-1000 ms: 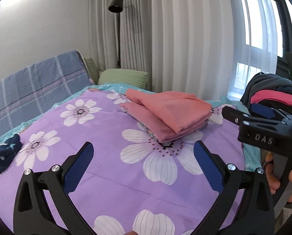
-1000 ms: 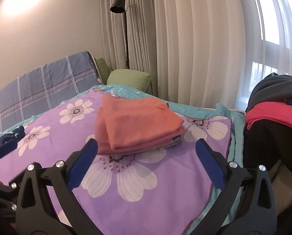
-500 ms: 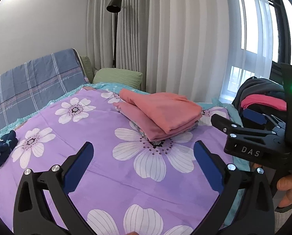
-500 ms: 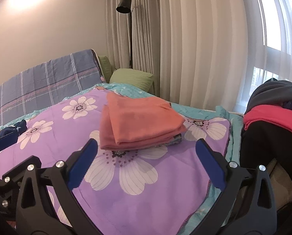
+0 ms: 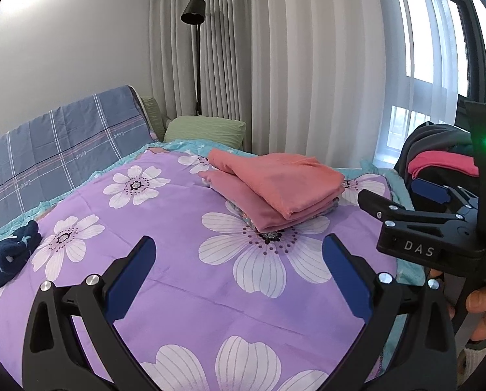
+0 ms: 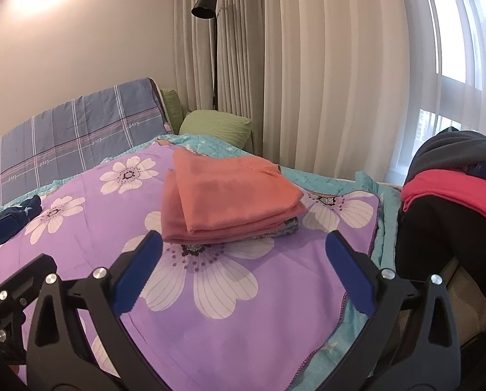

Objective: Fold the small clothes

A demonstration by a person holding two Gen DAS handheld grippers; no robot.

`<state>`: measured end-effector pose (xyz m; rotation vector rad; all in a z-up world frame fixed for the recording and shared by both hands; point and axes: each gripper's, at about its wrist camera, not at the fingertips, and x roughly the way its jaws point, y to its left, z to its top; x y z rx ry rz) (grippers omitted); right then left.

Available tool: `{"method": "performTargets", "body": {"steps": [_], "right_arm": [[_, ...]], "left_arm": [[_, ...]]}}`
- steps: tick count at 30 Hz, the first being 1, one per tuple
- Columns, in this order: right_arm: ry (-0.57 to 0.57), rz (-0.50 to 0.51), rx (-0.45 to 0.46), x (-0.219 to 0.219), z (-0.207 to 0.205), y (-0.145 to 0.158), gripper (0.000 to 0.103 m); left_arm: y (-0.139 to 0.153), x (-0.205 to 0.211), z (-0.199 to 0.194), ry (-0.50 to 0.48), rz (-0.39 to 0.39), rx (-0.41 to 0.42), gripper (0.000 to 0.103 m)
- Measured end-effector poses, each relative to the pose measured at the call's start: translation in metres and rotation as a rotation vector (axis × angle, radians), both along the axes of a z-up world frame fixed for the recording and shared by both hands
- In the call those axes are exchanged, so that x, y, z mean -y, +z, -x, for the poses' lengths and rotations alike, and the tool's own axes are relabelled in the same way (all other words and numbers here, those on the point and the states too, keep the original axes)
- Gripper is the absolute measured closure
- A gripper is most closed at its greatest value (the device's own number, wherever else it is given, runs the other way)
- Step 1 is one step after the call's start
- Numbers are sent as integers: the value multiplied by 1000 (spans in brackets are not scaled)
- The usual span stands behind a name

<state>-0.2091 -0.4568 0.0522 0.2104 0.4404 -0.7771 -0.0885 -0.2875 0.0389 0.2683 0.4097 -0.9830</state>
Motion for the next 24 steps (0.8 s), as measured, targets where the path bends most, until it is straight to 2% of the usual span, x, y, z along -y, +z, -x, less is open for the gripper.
{"method": "performTargets", "body": {"steps": [10,24], "right_arm": [[6,9,-8,-2,-4,-1,2],[-1,-12,-10,3,-4,-5,2]], "left_arm": [[0,-2,-4,7,-1,-10,1],[-4,4,-3,-6,-40,-13,1]]}}
